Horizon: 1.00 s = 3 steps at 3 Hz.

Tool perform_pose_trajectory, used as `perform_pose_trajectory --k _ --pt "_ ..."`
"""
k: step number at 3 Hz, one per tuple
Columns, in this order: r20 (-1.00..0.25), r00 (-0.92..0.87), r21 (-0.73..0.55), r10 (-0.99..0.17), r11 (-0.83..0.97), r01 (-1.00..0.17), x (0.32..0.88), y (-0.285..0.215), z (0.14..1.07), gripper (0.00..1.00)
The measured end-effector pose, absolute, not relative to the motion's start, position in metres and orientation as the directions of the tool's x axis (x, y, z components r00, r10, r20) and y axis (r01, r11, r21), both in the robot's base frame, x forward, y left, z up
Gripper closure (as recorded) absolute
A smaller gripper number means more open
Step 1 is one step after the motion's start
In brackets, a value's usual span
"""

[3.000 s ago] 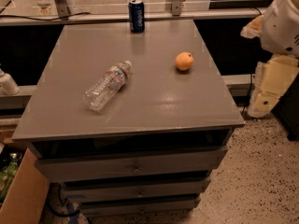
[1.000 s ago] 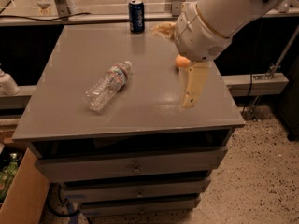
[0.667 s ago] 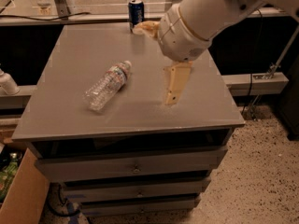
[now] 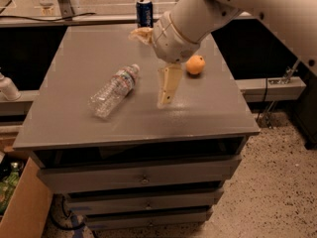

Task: Pick water bottle

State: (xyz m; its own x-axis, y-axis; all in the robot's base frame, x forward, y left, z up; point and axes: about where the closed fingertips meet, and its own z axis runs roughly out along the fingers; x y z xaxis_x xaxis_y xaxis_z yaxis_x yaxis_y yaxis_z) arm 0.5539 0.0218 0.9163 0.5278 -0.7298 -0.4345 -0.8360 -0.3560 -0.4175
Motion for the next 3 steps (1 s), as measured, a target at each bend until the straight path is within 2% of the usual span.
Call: perform_pose_trajectory --k 3 --pt "-0.526 0.491 -0.318 -0.695 -0.374 -0.871 0.605 0.062 0.868 0.00"
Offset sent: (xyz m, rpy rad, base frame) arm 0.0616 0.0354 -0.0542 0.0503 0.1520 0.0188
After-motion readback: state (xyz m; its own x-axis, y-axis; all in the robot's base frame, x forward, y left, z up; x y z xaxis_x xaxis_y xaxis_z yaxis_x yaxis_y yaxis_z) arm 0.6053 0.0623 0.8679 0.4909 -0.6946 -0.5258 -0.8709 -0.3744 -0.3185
